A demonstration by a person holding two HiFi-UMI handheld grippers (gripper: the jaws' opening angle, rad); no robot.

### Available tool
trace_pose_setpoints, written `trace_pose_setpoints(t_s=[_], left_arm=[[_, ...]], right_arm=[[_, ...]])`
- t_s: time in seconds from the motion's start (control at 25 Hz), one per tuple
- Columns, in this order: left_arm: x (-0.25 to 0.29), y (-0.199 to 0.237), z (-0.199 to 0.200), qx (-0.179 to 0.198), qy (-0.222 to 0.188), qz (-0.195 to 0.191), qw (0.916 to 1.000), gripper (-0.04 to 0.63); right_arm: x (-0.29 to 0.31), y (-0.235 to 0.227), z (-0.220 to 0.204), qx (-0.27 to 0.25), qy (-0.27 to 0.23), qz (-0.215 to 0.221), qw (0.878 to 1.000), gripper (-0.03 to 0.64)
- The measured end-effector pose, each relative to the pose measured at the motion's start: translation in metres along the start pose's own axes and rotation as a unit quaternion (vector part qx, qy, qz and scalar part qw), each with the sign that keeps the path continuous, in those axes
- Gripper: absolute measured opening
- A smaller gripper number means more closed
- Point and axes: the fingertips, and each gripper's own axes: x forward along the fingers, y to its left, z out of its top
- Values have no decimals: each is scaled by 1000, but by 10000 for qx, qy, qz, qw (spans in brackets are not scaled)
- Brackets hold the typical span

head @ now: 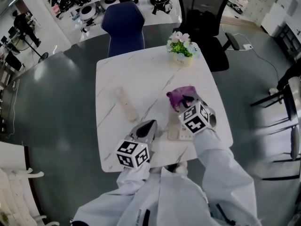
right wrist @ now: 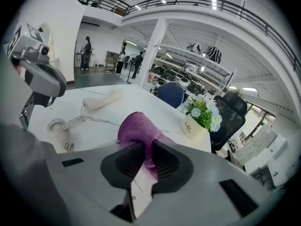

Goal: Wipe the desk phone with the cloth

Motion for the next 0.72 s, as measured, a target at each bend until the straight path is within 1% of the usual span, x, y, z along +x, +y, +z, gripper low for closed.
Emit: trace_pose_setpoints(t_s=[0.24, 0.48, 0.72], left_arm=[[-2, 1, -3, 19, 67, -141, 9999, -2], [-4, -2, -7, 77, 150, -310, 9994, -2], [-9, -2, -11, 79, 148, -299, 9994, -2]], right_arm=[[1, 9, -5, 65, 146, 65, 9999, 34], [-1, 15, -8, 60, 260, 30, 9996, 34], [-2, 23, -14, 15, 378, 63, 9993, 34]])
